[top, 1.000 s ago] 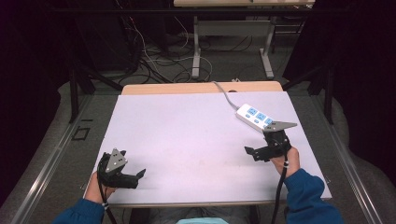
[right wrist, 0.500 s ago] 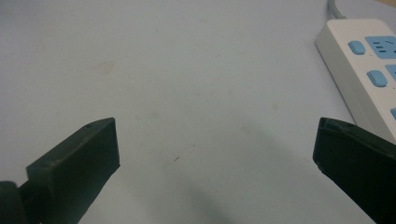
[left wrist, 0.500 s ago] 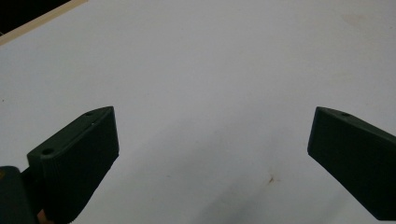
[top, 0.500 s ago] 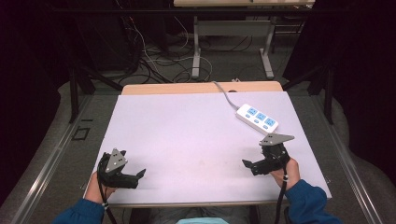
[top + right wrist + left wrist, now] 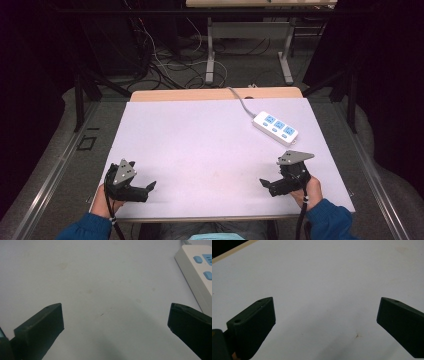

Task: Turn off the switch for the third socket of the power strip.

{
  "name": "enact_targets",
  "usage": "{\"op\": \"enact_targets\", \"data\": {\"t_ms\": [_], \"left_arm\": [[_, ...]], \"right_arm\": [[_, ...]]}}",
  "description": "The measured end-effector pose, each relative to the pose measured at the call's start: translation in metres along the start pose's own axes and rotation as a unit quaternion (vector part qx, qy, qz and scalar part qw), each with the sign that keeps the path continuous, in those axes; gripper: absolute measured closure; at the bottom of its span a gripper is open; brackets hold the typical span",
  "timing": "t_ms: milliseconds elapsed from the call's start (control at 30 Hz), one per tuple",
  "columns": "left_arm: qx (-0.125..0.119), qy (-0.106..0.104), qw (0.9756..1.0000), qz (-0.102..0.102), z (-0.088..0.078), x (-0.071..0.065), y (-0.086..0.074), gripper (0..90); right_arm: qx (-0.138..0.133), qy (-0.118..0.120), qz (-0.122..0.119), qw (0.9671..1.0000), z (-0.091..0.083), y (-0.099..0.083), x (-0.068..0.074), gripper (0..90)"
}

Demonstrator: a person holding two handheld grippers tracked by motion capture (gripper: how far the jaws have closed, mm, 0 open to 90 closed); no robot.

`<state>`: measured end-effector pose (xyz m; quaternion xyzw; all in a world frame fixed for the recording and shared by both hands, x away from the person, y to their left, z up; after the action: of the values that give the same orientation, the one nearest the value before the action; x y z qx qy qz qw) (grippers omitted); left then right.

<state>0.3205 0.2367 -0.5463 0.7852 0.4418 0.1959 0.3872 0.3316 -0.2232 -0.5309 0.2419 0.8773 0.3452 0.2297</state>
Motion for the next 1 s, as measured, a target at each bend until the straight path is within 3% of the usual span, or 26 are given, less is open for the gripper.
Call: {"op": "enact_targets", "data": {"t_ms": [500, 533, 1000], "left_arm": [[0.003, 0.0, 1.0, 0.0, 0.0, 0.0, -0.001, 1.9], [0.003, 0.0, 1.0, 0.0, 0.0, 0.0, -0.001, 1.9], [0.004, 0.005, 1.0, 0.006, 0.0, 0.001, 0.0, 1.9]], "right_arm": [[-0.007, -0.018, -0.008, 0.9998, -0.006, -0.007, 0.01, 0.0], [-0.003, -0.012, -0.016, 0.9998, -0.006, -0.008, 0.01, 0.0], [-0.003, -0.017, -0.013, 0.9998, -0.007, -0.01, 0.012, 0.0]]}}
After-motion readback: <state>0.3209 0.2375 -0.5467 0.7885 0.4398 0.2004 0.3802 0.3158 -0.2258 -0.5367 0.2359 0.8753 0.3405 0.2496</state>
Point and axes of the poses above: each handheld gripper's, and its own axes: z roughly forward along the jaws, y roughly out of its top, x roughly to its left, the point moved 4 cm from there along z, roughly forward along the jaws, and after that the axes turned 14 degrees about -z, right-handed, at the moved point
